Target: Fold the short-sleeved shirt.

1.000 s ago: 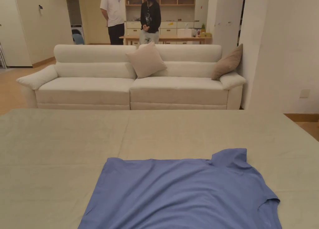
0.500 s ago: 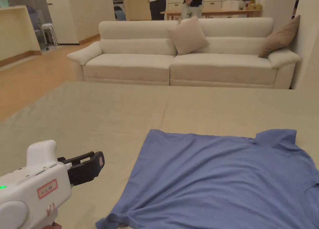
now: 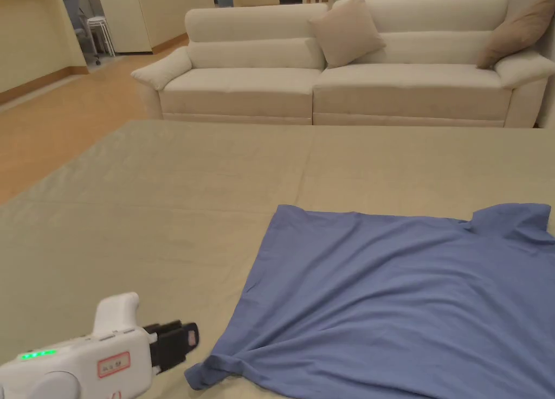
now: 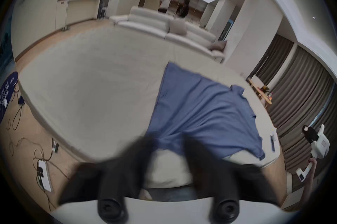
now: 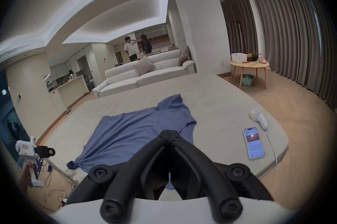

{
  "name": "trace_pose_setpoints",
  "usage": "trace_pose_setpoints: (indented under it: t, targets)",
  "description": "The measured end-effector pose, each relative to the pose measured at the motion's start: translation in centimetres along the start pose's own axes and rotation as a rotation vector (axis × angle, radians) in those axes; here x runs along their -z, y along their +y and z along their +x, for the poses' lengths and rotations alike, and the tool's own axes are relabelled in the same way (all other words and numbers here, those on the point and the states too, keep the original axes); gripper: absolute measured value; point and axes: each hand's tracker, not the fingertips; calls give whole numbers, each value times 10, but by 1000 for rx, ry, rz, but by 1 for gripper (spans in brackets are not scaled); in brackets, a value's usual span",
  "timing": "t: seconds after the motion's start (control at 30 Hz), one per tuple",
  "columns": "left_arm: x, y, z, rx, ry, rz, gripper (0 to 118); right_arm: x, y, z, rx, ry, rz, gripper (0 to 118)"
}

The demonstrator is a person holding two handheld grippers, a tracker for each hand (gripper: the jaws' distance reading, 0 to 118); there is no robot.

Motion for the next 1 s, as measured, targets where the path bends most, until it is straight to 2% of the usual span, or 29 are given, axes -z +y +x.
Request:
trace_pose_setpoints:
  t: [0.03, 0.07, 0.1, 0.17, 0.27, 0.3, 0.33, 0.4, 0.47, 0.5, 0.63, 0.73, 0.77, 0.8, 0.83, 0.87, 0.9, 0.93, 0.97, 1.0]
  targets:
    - [11, -3, -5, 4, 30, -22, 103, 1, -2, 0, -15, -19, -14, 0]
    - [28, -5, -8, 32, 49, -82, 115, 3, -3, 0, -41, -49, -39, 0]
    - [30, -9, -9, 29, 24, -48, 115, 4, -5, -1, -47, -65, -45, 0]
    - [47, -14, -15, 40, 68, -132, 115, 6, -8, 4, -31, -43, -57, 0]
    - [83, -19, -19, -43, 116, -214, 113, 10, -12, 6, -28, -59, -71, 0]
    - [90, -21, -22, -29, 100, -198, 110, 12, -12, 7, -33, -62, -83, 0]
    - [97, -24, -23, -11, 100, -207, 99, 13, -11, 8, -34, -68, -89, 0]
    - [109, -28, -17, 87, 186, -253, 1, 17, -14, 14, -21, -64, -93, 0]
    - [109, -33, -13, 110, 185, -242, 2, 19, -14, 17, 4, -59, -102, 0]
    - [101, -34, -8, 94, 161, -168, 2, 20, -15, 20, 7, -60, -106, 0]
    - [79, -26, 1, 79, 117, -87, 2, 25, -27, 29, -19, -92, -119, 0]
    - [74, -19, 2, 72, 128, -63, 2, 37, -47, 42, 2, -73, -142, 0]
    - [71, -17, 3, 70, 120, -51, 2, 45, -55, 48, 17, -9, -172, 0]
    - [67, -16, 6, 69, 110, -38, 2, 53, -66, 54, 21, -2, -193, 7]
    - [64, -15, 8, 75, 105, -14, 2, 58, -72, 57, 15, -20, -205, 41]
    - [61, -15, 14, 84, 99, -12, 2, 67, -80, 59, -9, -21, -252, 105]
    - [59, -13, 18, 91, 99, -17, 2, 78, -91, 64, -13, 9, -297, 118]
    - [57, -13, 20, 100, 104, -6, 2, 83, -103, 69, -22, 31, -264, 114]
    - [54, -13, 22, 105, 100, 12, 2, 93, -114, 72, -26, 27, -268, 116]
    - [53, -12, 23, 97, 87, 16, 2, 104, -127, 76, -32, 46, -331, 117]
